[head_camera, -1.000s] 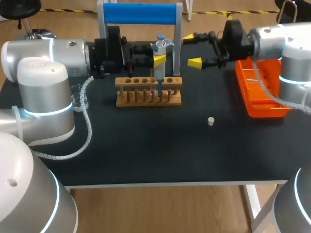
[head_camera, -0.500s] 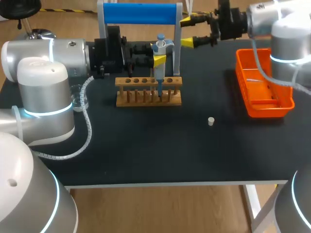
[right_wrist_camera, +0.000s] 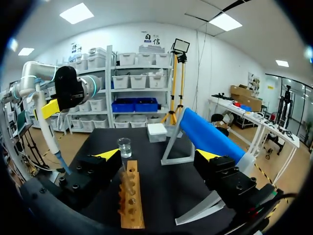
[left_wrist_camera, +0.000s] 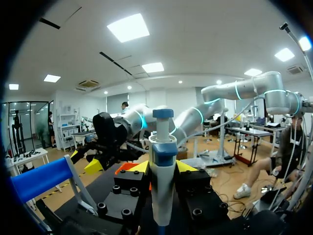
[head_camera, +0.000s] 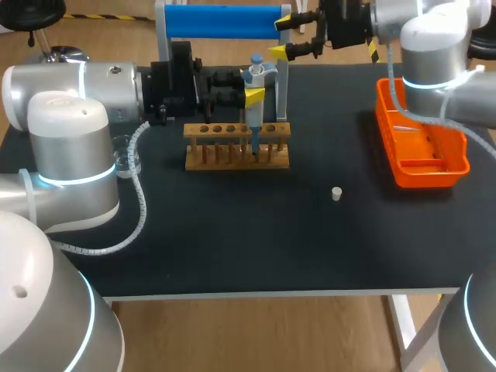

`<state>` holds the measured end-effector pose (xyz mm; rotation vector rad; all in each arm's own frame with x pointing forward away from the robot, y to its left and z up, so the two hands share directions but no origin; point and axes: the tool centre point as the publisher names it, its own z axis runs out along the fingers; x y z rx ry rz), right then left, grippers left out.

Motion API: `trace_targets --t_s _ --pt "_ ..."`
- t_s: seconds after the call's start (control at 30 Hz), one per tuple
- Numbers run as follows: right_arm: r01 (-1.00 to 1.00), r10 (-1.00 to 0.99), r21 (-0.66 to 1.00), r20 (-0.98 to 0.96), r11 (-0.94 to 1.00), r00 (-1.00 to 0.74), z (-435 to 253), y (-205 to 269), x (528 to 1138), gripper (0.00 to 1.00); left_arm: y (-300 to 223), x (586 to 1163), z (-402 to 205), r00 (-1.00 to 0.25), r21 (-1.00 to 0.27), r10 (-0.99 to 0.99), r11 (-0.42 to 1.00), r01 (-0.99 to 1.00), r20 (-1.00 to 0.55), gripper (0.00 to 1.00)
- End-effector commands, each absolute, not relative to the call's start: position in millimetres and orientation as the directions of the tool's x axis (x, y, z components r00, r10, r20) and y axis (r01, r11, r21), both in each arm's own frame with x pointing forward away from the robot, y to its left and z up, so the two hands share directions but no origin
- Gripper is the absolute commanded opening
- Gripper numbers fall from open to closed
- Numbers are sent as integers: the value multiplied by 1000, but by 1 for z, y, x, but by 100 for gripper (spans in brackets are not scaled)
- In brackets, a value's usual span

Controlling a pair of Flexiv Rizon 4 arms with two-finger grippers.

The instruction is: Invert the test tube, pick up the pipette, mount the tip to pipette, aspirate from beaker and dispense into the tube, eject the tip, return the pipette, and cap with the stopper.

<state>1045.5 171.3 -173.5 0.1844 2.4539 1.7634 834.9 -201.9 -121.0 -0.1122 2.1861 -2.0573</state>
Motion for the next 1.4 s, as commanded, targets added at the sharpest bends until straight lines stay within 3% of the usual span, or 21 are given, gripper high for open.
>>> trace_targets --t_s 0.03,1.4 --pt "36 172 945 -22 326 -985 -172 177 1051 100 -203 834 -121 -987 -997 -152 63 41 -50 0" --pt "56 221 929 -28 365 -975 -173 187 1069 100 -203 834 -121 -987 -997 -152 63 41 -50 0"
